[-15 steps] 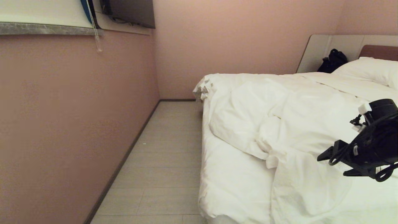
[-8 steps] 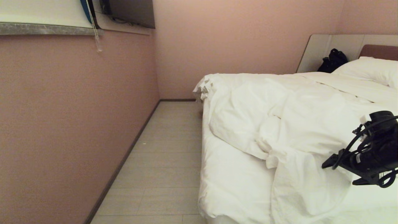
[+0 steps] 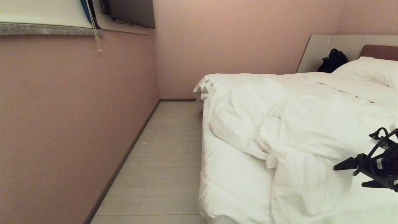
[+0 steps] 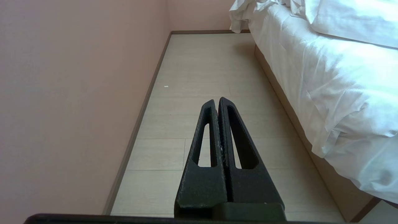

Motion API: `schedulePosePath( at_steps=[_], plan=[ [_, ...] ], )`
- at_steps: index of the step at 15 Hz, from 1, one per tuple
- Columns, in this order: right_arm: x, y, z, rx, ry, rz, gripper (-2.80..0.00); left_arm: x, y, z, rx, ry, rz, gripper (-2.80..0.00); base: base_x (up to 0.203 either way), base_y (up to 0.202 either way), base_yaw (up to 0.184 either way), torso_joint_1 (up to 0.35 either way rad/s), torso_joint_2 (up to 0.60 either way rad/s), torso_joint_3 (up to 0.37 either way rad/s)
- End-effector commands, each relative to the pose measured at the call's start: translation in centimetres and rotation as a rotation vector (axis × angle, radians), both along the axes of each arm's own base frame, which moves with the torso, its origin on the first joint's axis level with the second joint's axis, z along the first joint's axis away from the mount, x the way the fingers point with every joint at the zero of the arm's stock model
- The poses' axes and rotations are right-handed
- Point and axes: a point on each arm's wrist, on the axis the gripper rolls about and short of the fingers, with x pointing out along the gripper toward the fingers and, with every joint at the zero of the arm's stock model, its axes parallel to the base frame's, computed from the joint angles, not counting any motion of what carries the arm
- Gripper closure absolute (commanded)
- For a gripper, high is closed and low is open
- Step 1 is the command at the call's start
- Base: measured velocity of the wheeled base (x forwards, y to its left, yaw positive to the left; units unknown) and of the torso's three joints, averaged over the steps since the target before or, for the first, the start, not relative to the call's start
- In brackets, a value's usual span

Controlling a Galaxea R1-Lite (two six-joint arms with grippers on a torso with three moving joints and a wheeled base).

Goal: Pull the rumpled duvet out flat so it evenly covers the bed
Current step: Hold the folded corner of the quilt

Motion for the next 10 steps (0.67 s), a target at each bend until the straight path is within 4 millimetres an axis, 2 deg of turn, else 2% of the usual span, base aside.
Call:
schedulePosePath(
  at_steps=[1,4,6,10],
  plan=[
    [-0.6,-0.1,0.0,0.091,-0.125,0.254,-2.8,0.0,0.0,0.0,0.0,0.0,0.001,0.0,0.0,0.0,0.0,0.0,0.0,0.0],
    [-1.2,0.3,-2.0,0.127,-0.143,0.387,-2.8,0.0,0.0,0.0,0.0,0.0,0.001,0.0,0.0,0.0,0.0,0.0,0.0,0.0],
    [-1.3,-0.2,-2.9,0.191,-0.183,0.43,-2.8,0.0,0.0,0.0,0.0,0.0,0.001,0.0,0.0,0.0,0.0,0.0,0.0,0.0],
    [-1.8,-1.6,-2.9,0.166,-0.207,0.409,-2.8,0.0,0.0,0.0,0.0,0.0,0.001,0.0,0.0,0.0,0.0,0.0,0.0,0.0]
  ],
)
